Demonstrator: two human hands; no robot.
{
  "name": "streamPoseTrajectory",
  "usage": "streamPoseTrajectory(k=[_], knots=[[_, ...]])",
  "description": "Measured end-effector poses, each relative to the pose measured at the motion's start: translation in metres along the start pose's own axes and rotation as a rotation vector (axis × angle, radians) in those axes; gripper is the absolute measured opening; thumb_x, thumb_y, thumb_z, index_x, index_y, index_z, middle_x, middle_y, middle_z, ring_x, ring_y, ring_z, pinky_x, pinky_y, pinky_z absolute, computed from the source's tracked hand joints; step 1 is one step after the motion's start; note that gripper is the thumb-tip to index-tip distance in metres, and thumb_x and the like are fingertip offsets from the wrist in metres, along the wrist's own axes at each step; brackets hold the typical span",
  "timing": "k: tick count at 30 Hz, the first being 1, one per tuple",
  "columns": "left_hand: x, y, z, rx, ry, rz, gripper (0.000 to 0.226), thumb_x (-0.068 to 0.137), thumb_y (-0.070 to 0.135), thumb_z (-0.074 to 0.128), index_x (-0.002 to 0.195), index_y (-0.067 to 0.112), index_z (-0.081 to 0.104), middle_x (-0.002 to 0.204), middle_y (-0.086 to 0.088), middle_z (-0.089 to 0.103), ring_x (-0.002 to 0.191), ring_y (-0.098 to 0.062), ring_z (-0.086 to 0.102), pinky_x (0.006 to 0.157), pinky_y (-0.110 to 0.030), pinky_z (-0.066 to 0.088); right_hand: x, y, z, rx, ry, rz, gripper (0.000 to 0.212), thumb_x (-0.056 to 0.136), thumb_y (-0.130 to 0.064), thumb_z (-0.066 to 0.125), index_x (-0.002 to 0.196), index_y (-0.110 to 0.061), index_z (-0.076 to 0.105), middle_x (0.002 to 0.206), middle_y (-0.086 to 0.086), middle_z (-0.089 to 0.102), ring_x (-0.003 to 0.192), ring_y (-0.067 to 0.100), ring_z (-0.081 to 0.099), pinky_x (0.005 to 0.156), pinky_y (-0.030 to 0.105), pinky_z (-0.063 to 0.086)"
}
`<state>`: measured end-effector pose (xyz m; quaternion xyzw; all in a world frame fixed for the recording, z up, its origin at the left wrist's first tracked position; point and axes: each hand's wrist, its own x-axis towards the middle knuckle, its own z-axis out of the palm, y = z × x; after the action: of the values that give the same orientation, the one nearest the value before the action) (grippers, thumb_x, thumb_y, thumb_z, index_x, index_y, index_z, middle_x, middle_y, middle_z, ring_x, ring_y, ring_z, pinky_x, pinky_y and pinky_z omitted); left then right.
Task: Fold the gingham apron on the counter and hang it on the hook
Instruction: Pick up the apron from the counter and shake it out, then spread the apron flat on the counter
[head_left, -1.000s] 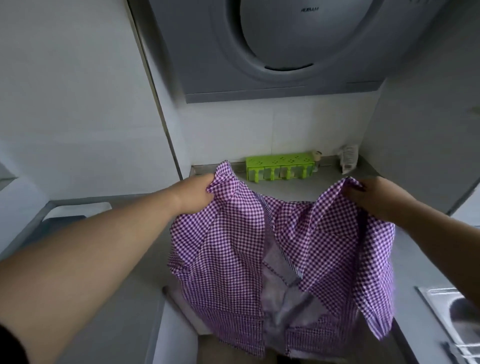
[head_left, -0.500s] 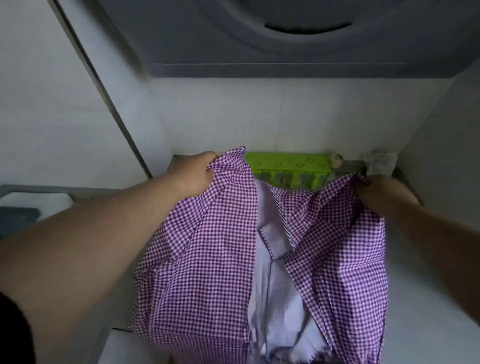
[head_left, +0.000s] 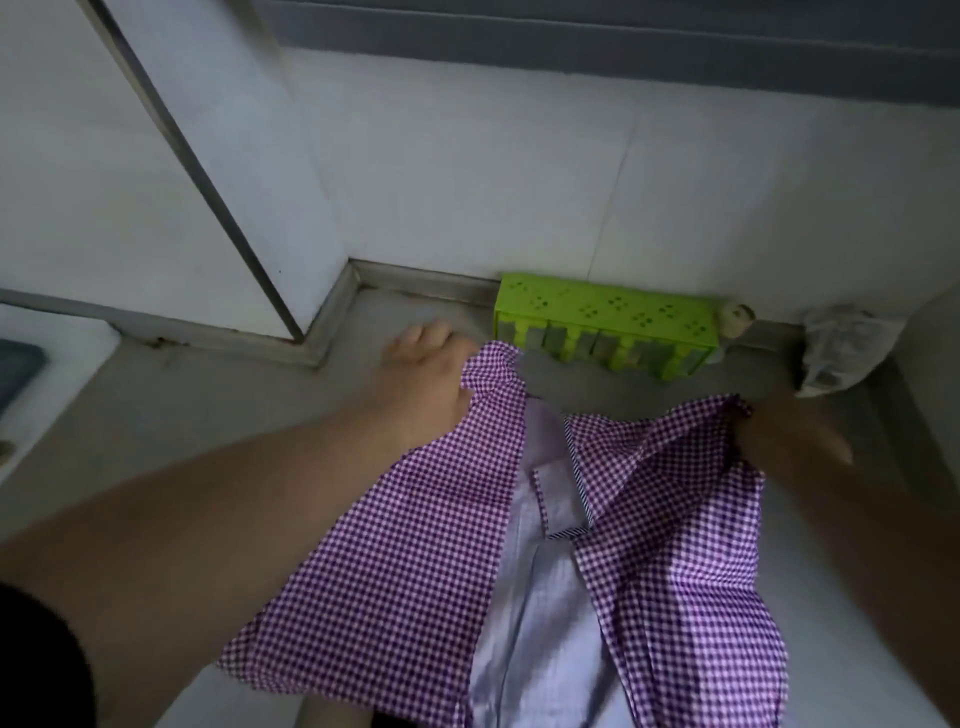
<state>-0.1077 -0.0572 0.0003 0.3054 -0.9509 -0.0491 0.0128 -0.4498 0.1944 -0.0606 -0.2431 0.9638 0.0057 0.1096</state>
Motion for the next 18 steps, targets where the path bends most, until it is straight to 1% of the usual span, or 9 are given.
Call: streamPoseTrajectory(k=[2,3,5,6,7,9,12,14,18], knots=[[-0.014,0.001,0.022,0.055,-0.224,0.249,0.037,0.093,0.039,0.067,0.127,0.024,0.065,0.126,-0.001,0.060,0.118,-0.026,0.058,0.098,-0.039,0.047,0.011,0.001,0.013,-0.014,-0.020,0.034,0.057,0.096,-0.051,0.036,0.109,-0.006,0.069,0.118,0.022,0.068,0.106,0.040,0.067,0.085,0.049,0.057],[-0.021,0.002,0.034,0.091,-0.382,0.303,0.039,0.094,0.042,0.066,0.129,0.024,0.065,0.125,0.000,0.060,0.116,-0.025,0.059,0.096,-0.038,0.049,0.016,0.002,0.021,-0.019,-0.033,0.044,0.062,0.093,-0.053,0.033,0.115,-0.006,0.068,0.124,0.022,0.066,0.111,0.040,0.065,0.091,0.051,0.056],[-0.034,0.004,0.055,0.137,-0.629,0.300,0.058,0.094,0.048,0.067,0.146,0.025,0.054,0.145,-0.003,0.052,0.127,-0.027,0.055,0.103,-0.041,0.049,0.013,-0.001,0.028,-0.047,-0.030,0.019,0.058,0.091,-0.051,0.037,0.114,-0.007,0.066,0.119,0.021,0.065,0.107,0.041,0.065,0.089,0.052,0.057],[-0.037,0.006,0.067,0.147,-0.696,0.274,0.071,0.093,0.051,0.070,0.154,0.027,0.044,0.160,-0.005,0.040,0.137,-0.030,0.049,0.110,-0.044,0.047,0.004,-0.006,0.029,-0.107,0.020,-0.019,0.049,0.091,-0.048,0.043,0.117,-0.010,0.062,0.118,0.020,0.063,0.105,0.042,0.064,0.087,0.050,0.057],[-0.040,0.006,0.075,0.164,-0.740,0.247,0.083,0.091,0.052,0.073,0.160,0.029,0.034,0.172,-0.008,0.023,0.147,-0.033,0.041,0.116,-0.048,0.043,-0.009,-0.014,0.026,-0.174,0.097,-0.084,0.041,0.091,-0.043,0.051,0.120,-0.014,0.057,0.119,0.018,0.059,0.105,0.042,0.063,0.084,0.049,0.056],[-0.042,0.008,0.090,0.216,-0.784,0.218,0.103,0.086,0.055,0.078,0.166,0.036,0.014,0.176,-0.010,-0.004,0.156,-0.039,0.026,0.122,-0.054,0.036,-0.038,-0.028,0.034,-0.279,0.224,-0.363,0.044,0.084,-0.031,0.066,0.124,-0.017,0.056,0.118,0.015,0.056,0.099,0.041,0.062,0.080,0.047,0.054],[-0.041,0.017,0.101,0.289,-0.821,0.194,0.119,0.084,0.056,0.081,0.166,0.039,-0.003,0.174,-0.016,-0.017,0.157,-0.048,0.013,0.125,-0.059,0.028,-0.075,-0.048,0.061,-0.261,0.190,-0.846,0.064,0.067,-0.027,0.081,0.128,-0.022,0.059,0.115,0.010,0.060,0.087,0.034,0.066,0.067,0.045,0.059],[-0.040,0.021,0.106,0.303,-0.822,0.193,0.122,0.083,0.055,0.082,0.166,0.038,-0.006,0.173,-0.019,-0.019,0.156,-0.052,0.011,0.124,-0.062,0.029,-0.088,-0.065,0.071,-0.309,0.103,-0.923,0.067,0.070,-0.032,0.077,0.133,-0.031,0.054,0.124,0.006,0.057,0.086,0.028,0.067,0.062,0.040,0.059],[-0.037,0.020,0.111,0.313,-0.820,0.203,0.125,0.082,0.057,0.082,0.165,0.039,-0.009,0.172,-0.021,-0.020,0.156,-0.054,0.011,0.121,-0.065,0.032,-0.084,-0.095,0.071,-0.307,-0.032,-0.825,0.026,0.094,-0.030,0.050,0.119,-0.035,0.059,0.123,-0.001,0.051,0.087,0.024,0.068,0.066,0.038,0.054]])
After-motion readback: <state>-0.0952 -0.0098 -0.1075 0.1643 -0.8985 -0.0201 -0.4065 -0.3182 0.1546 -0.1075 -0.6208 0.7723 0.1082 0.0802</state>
